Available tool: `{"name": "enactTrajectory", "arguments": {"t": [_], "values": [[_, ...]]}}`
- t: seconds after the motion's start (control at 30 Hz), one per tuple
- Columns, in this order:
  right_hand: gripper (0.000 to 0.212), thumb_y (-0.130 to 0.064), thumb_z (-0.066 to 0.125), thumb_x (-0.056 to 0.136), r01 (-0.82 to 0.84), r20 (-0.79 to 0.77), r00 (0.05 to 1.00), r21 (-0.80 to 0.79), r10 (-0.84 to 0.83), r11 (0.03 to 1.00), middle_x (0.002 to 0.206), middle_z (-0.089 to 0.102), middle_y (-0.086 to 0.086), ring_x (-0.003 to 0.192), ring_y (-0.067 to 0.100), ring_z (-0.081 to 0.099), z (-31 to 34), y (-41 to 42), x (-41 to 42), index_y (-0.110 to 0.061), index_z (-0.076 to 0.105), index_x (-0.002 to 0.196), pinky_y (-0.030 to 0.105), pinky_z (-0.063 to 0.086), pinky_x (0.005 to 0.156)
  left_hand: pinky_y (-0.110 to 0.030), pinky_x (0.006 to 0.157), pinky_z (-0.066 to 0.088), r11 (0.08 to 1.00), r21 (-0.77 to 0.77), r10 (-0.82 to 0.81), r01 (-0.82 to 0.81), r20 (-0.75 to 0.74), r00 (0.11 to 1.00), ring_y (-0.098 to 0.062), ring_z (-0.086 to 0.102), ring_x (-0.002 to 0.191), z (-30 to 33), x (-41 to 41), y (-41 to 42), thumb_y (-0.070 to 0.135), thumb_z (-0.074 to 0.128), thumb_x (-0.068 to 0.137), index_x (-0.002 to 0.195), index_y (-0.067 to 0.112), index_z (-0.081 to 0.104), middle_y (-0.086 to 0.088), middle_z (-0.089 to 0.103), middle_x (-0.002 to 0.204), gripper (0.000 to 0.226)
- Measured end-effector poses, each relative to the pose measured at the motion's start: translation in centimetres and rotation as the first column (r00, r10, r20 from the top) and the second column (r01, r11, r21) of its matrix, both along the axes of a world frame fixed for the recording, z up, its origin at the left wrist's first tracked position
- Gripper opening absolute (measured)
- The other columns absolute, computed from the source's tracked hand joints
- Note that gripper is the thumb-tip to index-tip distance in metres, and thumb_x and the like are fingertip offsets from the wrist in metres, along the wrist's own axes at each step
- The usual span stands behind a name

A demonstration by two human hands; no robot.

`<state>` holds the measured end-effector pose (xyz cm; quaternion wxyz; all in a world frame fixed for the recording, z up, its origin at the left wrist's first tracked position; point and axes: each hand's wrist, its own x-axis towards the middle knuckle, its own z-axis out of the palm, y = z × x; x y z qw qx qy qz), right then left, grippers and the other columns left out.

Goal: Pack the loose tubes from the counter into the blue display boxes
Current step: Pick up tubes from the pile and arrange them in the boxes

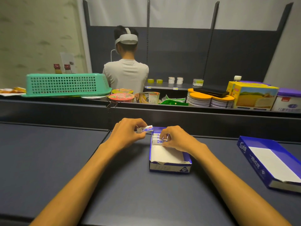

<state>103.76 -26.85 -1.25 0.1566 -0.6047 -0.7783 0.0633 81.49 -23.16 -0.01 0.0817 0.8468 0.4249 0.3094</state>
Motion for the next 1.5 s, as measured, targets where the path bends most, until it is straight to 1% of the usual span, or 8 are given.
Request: {"name": "enactTrajectory", "arguments": {"t": [0.2, 0.3, 0.4, 0.6, 0.73, 0.9, 1.37, 1.5], "values": [[0.024, -0.027, 0.072, 0.086, 0.016, 0.006, 1.0, 0.031, -0.016, 0.999, 0.113, 0.063, 0.001, 0.09, 0.01, 0.055, -0.3, 0.2, 0.0, -0.019, 0.066, 0.107, 0.019, 0.046, 0.076, -0.037, 0.073, 0.058, 1.0, 0.006, -0.008, 0.008, 0.002, 1.0, -0.009, 0.064, 0.079, -0.1, 0.0, -0.1, 0.03, 0.071, 0.081, 0.102, 0.03, 0.069, 0.011, 0.072, 0.092, 0.021], [0.032, -0.034, 0.072, 0.085, 0.029, 0.038, 0.999, 0.06, -0.031, 0.998, 0.111, 0.061, -0.003, 0.092, 0.011, 0.054, 0.1, -0.3, 0.1, -0.024, 0.062, 0.113, 0.025, 0.049, 0.076, -0.036, 0.074, 0.058, 1.0, -0.004, -0.021, 0.021, -0.003, 1.0, -0.009, 0.064, 0.081, 0.0, 0.3, -0.3, 0.03, 0.071, 0.081, 0.103, 0.03, 0.068, 0.012, 0.071, 0.094, 0.022], [0.039, -0.037, 0.072, 0.084, 0.048, 0.03, 0.998, 0.123, -0.052, 0.991, 0.112, 0.058, -0.004, 0.095, 0.01, 0.053, 1.3, -0.8, 0.5, -0.026, 0.058, 0.119, 0.024, 0.044, 0.076, -0.033, 0.076, 0.058, 0.999, -0.013, -0.043, 0.042, -0.016, 0.999, -0.009, 0.063, 0.085, 0.2, 0.7, -0.6, 0.032, 0.071, 0.082, 0.107, 0.028, 0.067, 0.01, 0.071, 0.1, 0.025], [0.05, -0.037, 0.07, 0.085, 0.114, 0.004, 0.993, 0.19, -0.116, 0.975, 0.129, 0.054, -0.005, 0.116, 0.011, 0.049, 2.1, -2.0, 2.0, -0.028, 0.05, 0.13, 0.03, 0.048, 0.092, -0.032, 0.077, 0.055, 0.998, -0.006, -0.056, 0.056, -0.113, 0.992, -0.01, 0.061, 0.093, 0.8, 3.1, -1.7, 0.034, 0.072, 0.083, 0.111, 0.029, 0.064, 0.006, 0.069, 0.107, 0.029], [0.057, -0.039, 0.07, 0.085, 0.133, 0.022, 0.99, 0.187, -0.14, 0.973, 0.138, 0.049, -0.004, 0.125, 0.014, 0.043, 1.5, -2.3, 2.7, -0.03, 0.045, 0.136, 0.033, 0.045, 0.098, -0.031, 0.078, 0.05, 0.999, -0.01, -0.048, 0.047, -0.21, 0.977, -0.013, 0.057, 0.098, 0.9, 5.0, -2.3, 0.035, 0.071, 0.084, 0.113, 0.026, 0.063, 0.004, 0.067, 0.112, 0.032], [0.064, -0.039, 0.071, 0.084, 0.154, 0.024, 0.987, 0.176, -0.16, 0.972, 0.142, 0.045, -0.003, 0.128, 0.016, 0.041, 1.2, -2.3, 3.1, -0.031, 0.041, 0.139, 0.034, 0.044, 0.1, -0.027, 0.074, 0.041, 0.998, -0.006, -0.058, 0.059, -0.291, 0.955, -0.013, 0.053, 0.101, 0.5, 6.5, -2.6, 0.037, 0.071, 0.084, 0.11, 0.025, 0.065, 0.005, 0.065, 0.11, 0.03], [0.064, -0.035, 0.072, 0.084, 0.159, 0.008, 0.987, 0.067, -0.16, 0.985, 0.143, 0.042, -0.003, 0.129, 0.013, 0.039, 0.6, -2.1, 3.6, -0.031, 0.039, 0.139, 0.03, 0.044, 0.095, -0.027, 0.076, 0.037, 0.999, 0.042, 0.039, -0.024, -0.395, 0.918, -0.017, 0.048, 0.116, -0.3, 6.8, -1.9, 0.036, 0.076, 0.079, 0.104, 0.027, 0.072, 0.002, 0.059, 0.126, 0.027], [0.063, -0.036, 0.072, 0.084, 0.166, 0.003, 0.986, 0.066, -0.167, 0.984, 0.142, 0.042, -0.004, 0.128, 0.012, 0.04, 0.4, -2.0, 3.6, -0.032, 0.039, 0.138, 0.03, 0.044, 0.094, -0.029, 0.079, 0.041, 0.999, 0.039, 0.043, -0.03, -0.404, 0.914, -0.017, 0.048, 0.116, -0.4, 6.8, -1.8, 0.037, 0.077, 0.078, 0.105, 0.026, 0.072, 0.001, 0.059, 0.126, 0.029]]}}
